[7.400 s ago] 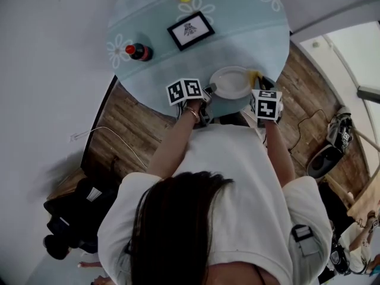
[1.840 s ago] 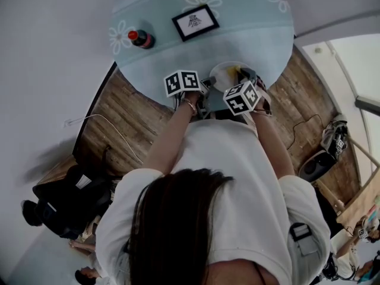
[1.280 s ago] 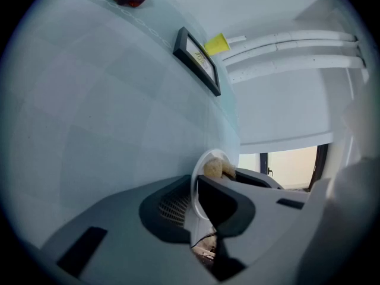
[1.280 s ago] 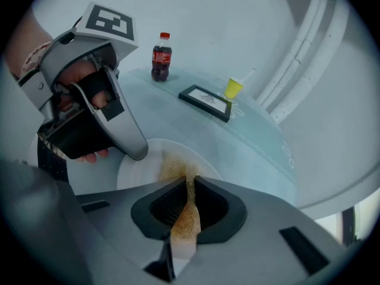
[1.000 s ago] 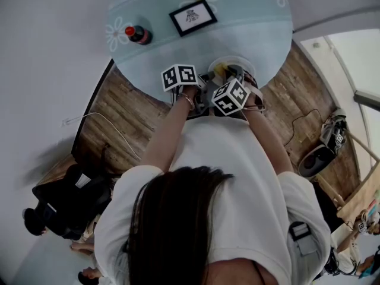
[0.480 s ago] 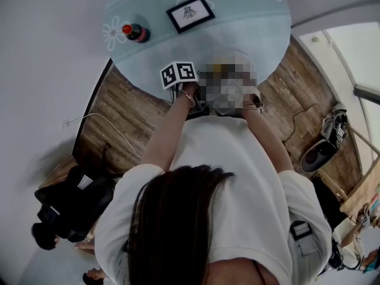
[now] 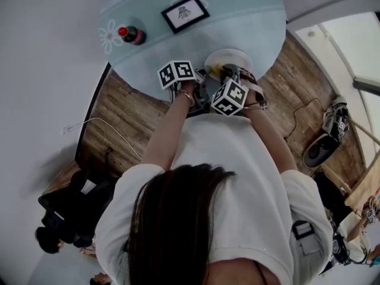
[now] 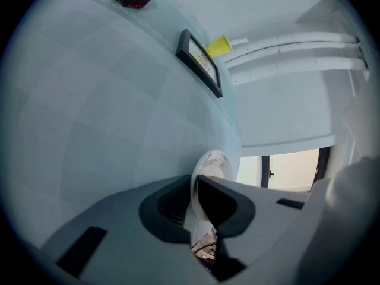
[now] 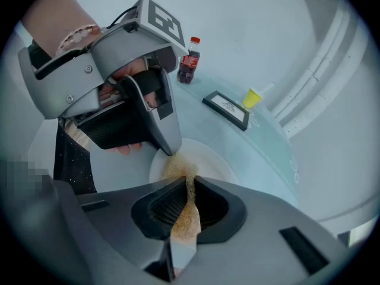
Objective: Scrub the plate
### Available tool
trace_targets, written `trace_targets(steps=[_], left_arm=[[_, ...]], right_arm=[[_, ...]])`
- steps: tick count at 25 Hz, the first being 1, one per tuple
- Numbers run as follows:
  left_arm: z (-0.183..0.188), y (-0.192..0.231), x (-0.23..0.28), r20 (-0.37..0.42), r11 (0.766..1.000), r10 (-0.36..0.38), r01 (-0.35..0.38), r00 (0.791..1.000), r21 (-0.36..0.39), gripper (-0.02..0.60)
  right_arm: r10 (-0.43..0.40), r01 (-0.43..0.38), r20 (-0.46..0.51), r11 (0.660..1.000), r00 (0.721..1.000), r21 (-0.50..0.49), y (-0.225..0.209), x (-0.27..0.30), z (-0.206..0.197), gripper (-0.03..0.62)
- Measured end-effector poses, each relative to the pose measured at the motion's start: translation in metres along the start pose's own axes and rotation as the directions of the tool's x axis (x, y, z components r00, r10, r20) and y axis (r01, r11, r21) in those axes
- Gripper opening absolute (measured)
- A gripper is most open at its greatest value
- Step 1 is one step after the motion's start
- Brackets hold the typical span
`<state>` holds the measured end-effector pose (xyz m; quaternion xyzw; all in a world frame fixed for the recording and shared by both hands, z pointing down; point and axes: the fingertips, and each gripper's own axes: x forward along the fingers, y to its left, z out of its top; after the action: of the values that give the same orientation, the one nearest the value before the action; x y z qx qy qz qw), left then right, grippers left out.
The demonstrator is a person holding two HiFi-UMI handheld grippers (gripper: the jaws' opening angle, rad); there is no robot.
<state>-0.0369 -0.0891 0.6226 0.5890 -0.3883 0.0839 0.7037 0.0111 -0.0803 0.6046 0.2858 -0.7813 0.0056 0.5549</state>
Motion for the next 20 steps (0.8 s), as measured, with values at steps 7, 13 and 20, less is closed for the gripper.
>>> trace_targets(steps=[7,13,20], left_arm=[[0.001,0.0,0.001,0.007,1.0,0.016,-0.016,1.0,0.008,0.046],[0.001,0.001,0.001,0.008,1.0,0.02,-0.02,1.0,0.005,0.046],[0.003,0.001,0.001,0.014,1.0,0.024,-0.025,1.0,0.003,0.046]], right_arm=[[-0.043,0.043,-0.016,0.998,0.999,0.045,-0.004,-0.005,-0.013,0.054],[-0.066,0.069,-0.04,0.994,0.997,0.079,-0.013,-0.01,-0.032,0.055],[-0.116,0.125,-0.071,0.981,0.991,0.146,-0.034,-0.012,-0.055,0.055]])
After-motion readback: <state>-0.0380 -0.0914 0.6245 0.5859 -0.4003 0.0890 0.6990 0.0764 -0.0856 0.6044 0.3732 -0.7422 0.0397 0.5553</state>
